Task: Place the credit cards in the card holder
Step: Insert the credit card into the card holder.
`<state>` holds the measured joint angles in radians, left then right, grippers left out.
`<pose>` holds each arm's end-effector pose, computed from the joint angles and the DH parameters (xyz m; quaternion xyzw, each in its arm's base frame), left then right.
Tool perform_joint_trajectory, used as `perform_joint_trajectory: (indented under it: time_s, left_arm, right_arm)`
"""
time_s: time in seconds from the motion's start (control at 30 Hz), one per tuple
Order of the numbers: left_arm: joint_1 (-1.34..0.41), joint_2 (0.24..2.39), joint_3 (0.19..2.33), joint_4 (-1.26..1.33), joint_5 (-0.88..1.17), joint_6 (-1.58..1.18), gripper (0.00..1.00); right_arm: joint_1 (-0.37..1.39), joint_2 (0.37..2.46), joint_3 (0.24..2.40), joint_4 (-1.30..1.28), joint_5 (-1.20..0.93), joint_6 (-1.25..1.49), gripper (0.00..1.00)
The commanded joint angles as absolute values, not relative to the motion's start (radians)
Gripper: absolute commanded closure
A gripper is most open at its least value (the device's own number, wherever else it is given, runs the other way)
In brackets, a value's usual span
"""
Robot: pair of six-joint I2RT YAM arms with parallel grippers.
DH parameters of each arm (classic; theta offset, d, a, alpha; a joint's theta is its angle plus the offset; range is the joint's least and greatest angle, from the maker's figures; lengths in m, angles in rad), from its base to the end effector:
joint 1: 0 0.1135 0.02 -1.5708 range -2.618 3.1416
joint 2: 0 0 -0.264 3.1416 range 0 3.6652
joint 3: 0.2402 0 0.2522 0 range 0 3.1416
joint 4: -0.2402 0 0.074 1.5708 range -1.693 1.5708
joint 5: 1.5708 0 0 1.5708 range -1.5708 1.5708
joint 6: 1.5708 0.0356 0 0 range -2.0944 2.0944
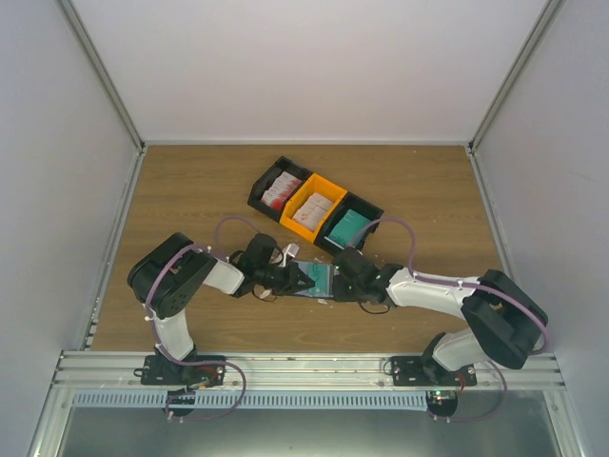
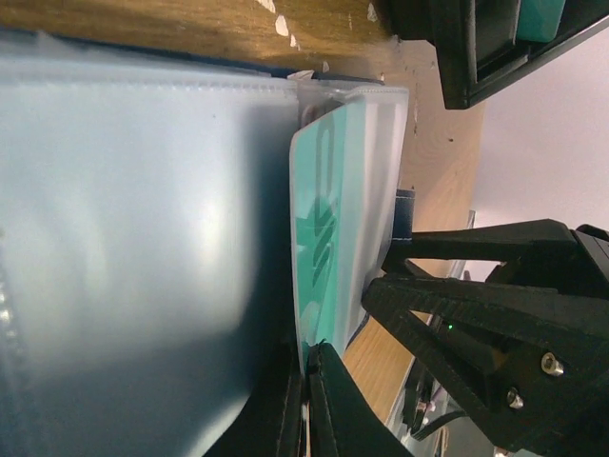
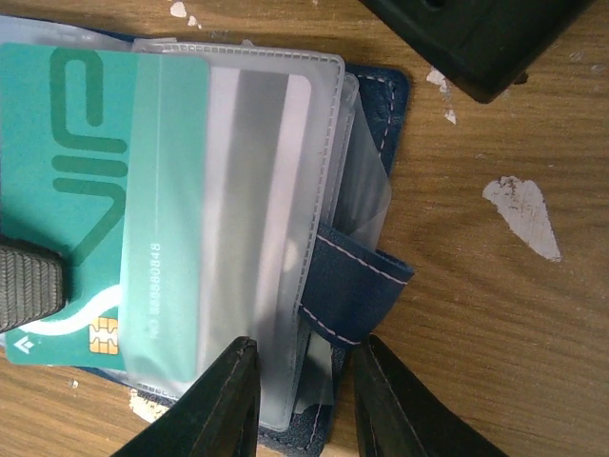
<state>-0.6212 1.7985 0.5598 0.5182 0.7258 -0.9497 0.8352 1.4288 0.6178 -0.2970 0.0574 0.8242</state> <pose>0.2235 -0.1890 0.0923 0.0052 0.8641 -0.5013 0.0440 0.1651 0.1794 0.1406 0.0012 0.9730 0.1503 0.1754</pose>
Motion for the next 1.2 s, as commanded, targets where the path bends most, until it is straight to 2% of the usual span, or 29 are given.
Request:
perform_joint_trajectory:
  time_s: [0.0, 0.4, 0.77, 1.07, 1.17]
  left_arm:
    - [-0.635, 1.846, 0.586, 0.459, 0.689, -0.914, 0.96]
    - [-0.686, 1.843, 0.681, 0.315, 0.620, -0.821, 0.92]
    - [-0.681, 1.767, 0.637, 0.270, 0.540, -0.807, 0.92]
    - [-0.664, 1.773, 0.624, 0.290, 0.572, -0.807, 0.93]
    - [-0.664, 1.793, 0.642, 0.287, 0.595, -0.797, 0.92]
  right_arm:
    - [0.831, 1.466, 0.603, -0.326, 0.043, 0.831, 0.71]
    - [0.830, 1.450, 0.601, -0.302, 0.014, 0.826, 0.69]
    - [0.825, 1.451, 0.592, -0.323, 0.038, 0.835, 0.70]
    - [0.825, 1.434, 0.586, -0.320, 0.033, 0.832, 0.70]
    - [0.825, 1.421, 0.579, -0.296, 0.008, 0.824, 0.66]
